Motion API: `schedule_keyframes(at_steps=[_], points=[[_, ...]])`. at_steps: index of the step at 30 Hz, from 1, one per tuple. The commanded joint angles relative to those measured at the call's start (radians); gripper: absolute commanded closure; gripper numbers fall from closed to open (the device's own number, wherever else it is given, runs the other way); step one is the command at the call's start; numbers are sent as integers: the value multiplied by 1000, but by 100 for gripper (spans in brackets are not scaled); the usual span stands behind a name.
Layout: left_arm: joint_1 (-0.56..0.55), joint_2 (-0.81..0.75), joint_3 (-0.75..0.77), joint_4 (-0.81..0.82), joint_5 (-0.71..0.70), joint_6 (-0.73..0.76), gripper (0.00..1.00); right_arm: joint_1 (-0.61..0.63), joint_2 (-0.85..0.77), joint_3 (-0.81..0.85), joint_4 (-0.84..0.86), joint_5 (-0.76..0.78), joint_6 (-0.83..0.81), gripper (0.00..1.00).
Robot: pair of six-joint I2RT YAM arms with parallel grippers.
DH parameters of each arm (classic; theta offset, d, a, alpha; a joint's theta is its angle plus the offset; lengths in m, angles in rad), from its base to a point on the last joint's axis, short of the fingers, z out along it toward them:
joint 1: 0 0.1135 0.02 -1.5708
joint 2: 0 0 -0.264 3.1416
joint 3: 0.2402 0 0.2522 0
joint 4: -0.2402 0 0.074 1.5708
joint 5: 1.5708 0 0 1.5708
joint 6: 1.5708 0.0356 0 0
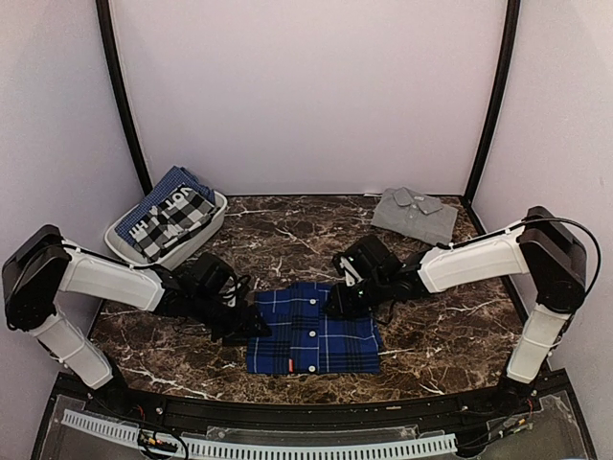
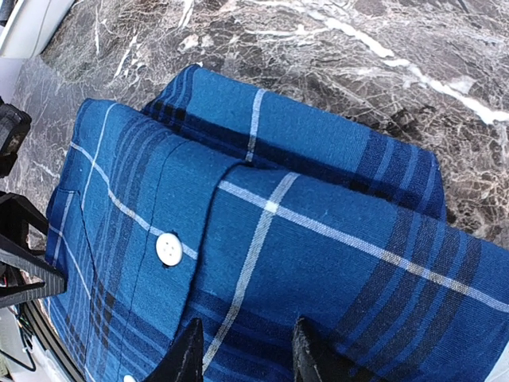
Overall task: Fold and stack the long sleeve shirts
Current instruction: Pick up the square-folded shirt from the center of the board.
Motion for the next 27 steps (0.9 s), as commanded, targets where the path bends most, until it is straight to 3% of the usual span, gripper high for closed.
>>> schedule_keyframes(at_steps=[1,8,17,22,27], points=[[-19,75,-49,-47,-34,-53,47,-2,-16,-26,29,-9,3,64],[-21,105,-92,33,-22,-104,54,-3,-18,-35,41,-12,3,64],[-20,111,-97,88,-35,-145,81,-3,-35,-26,28,-12,0,65],[-19,70,-63,8,-100,-130,100,-3,-67,-20,10,-6,-5,64],[-12,-21,7,-160,-235,-66,100,-3,-113,-9,-34,13,-19,64]])
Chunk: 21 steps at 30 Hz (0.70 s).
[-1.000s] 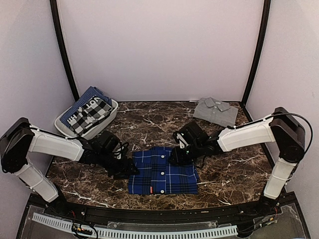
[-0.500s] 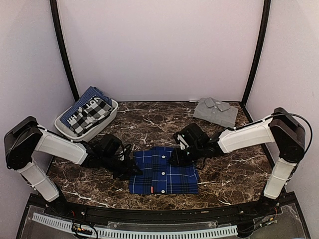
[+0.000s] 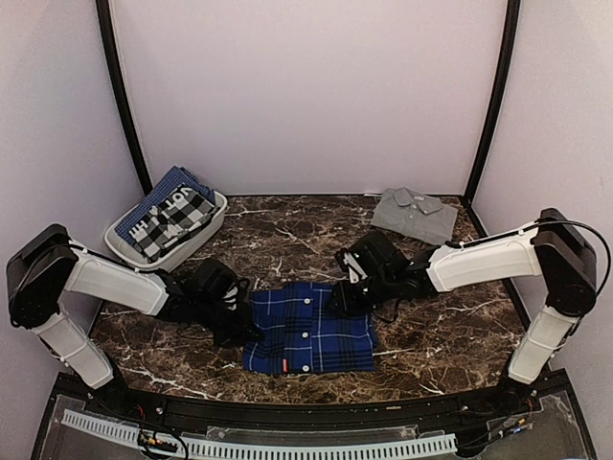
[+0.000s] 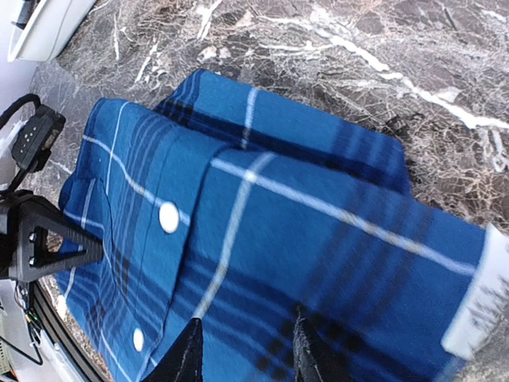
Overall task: Fold and stack the long sleeve shirts
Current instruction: Pick up the square-folded shirt from the center of the board, then turn over the square-folded shirt at the center of the board.
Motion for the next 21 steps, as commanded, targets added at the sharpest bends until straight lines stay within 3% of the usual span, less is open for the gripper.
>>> schedule_keyframes(at_steps=[1,10,21], points=[[20,-74,48,-299,-185,80,100,-2,-66,11,-34,18,-16,64],[161,-203,174,-548,-225,343,100,15,-27,56,-40,5,-19,65],[238,-221,332,-724,-206,565,100,45,177,240,-79,32,-45,81]])
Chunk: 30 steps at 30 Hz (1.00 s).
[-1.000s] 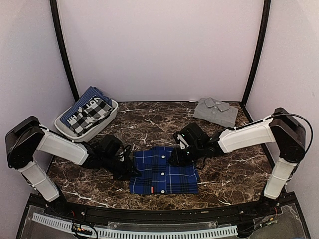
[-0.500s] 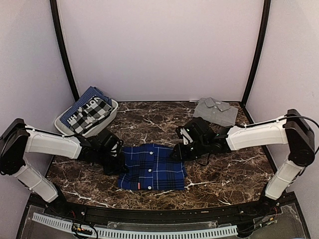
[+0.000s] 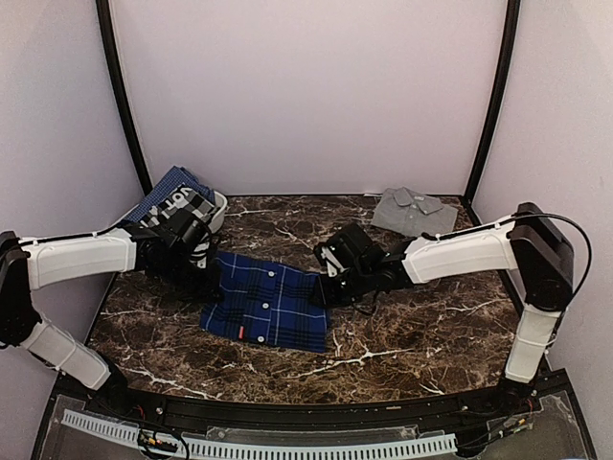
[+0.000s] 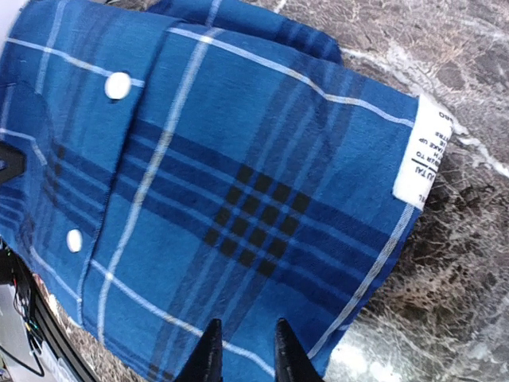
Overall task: Fold and stack the long sleeve shirts
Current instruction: Turn over the square-folded shirt at the center of the board.
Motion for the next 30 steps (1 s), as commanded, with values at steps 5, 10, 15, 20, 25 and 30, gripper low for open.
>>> schedule_keyframes(at_steps=[5,10,15,20,25,30], points=[[57,-68,107,-178,14,164,100,12,141,104,-48,63,-24,88],[65,-79,204,-252,38,219,100,44,225,193,-39,27,-35,89],[68,-60,347,-312,63,273,100,76,335,330,-10,-21,-3,89],[66,55,552,-274,280,249,100,101,505,526,155,-141,91,87],[35,138,560,-52,423,138,100,96,651,684,379,-356,218,85],[15,193,533,23,373,61,100,53,606,596,481,-399,261,79]])
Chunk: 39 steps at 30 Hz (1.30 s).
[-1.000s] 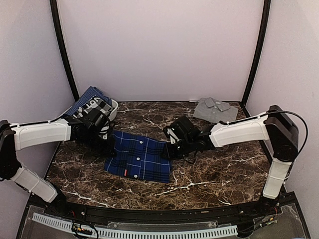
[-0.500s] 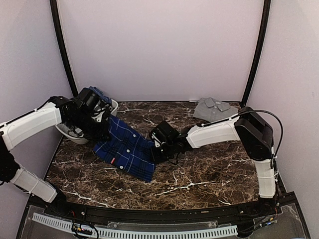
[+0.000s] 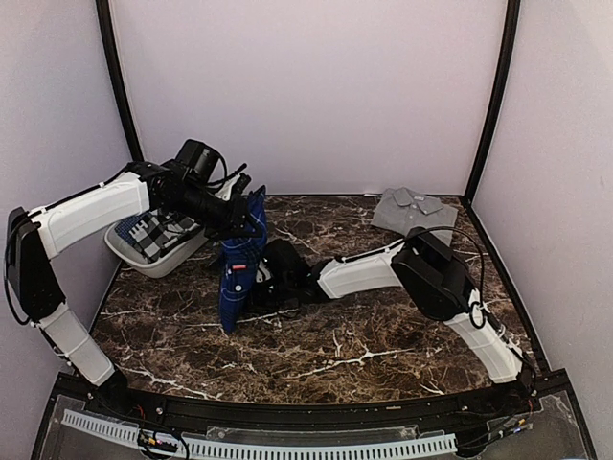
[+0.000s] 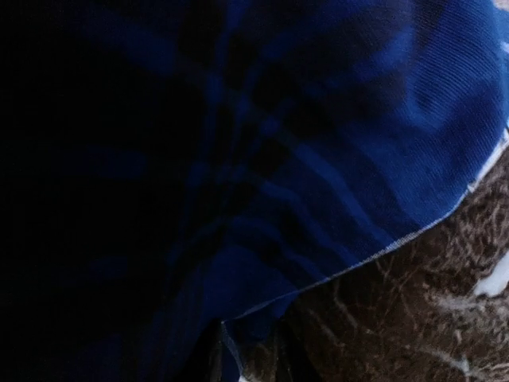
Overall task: Fold and stack the long sleeve shirts
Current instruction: Turn over the square-folded shirt at the center of the board.
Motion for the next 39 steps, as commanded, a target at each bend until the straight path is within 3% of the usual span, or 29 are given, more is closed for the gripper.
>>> schedule_keyframes(at_steps=[1,13,21,25,27,31,33,37,39], points=[[-15,7,-31,156,48,-88,100,-38,-58,-67,199,-118,72,79],[-34,35,-67,189,75,-89,100,-140,-345,-467,289,-62,50,75],[-121,157,-38,268,101,-126,100,-215,-647,-665,23,171,-56,72],[-181,285,66,316,127,-159,100,-248,-766,-735,-171,313,-139,68],[-219,358,129,344,144,-187,94,-273,-852,-797,-212,367,-152,63],[-331,483,251,402,153,-250,60,-320,-1013,-883,-303,473,-169,56],[-345,505,277,423,147,-276,50,-333,-1084,-914,-331,498,-174,51],[-342,455,285,384,52,-273,35,-336,-1133,-945,-337,468,-202,39],[-331,408,270,356,-7,-261,33,-336,-1122,-945,-327,441,-217,33]])
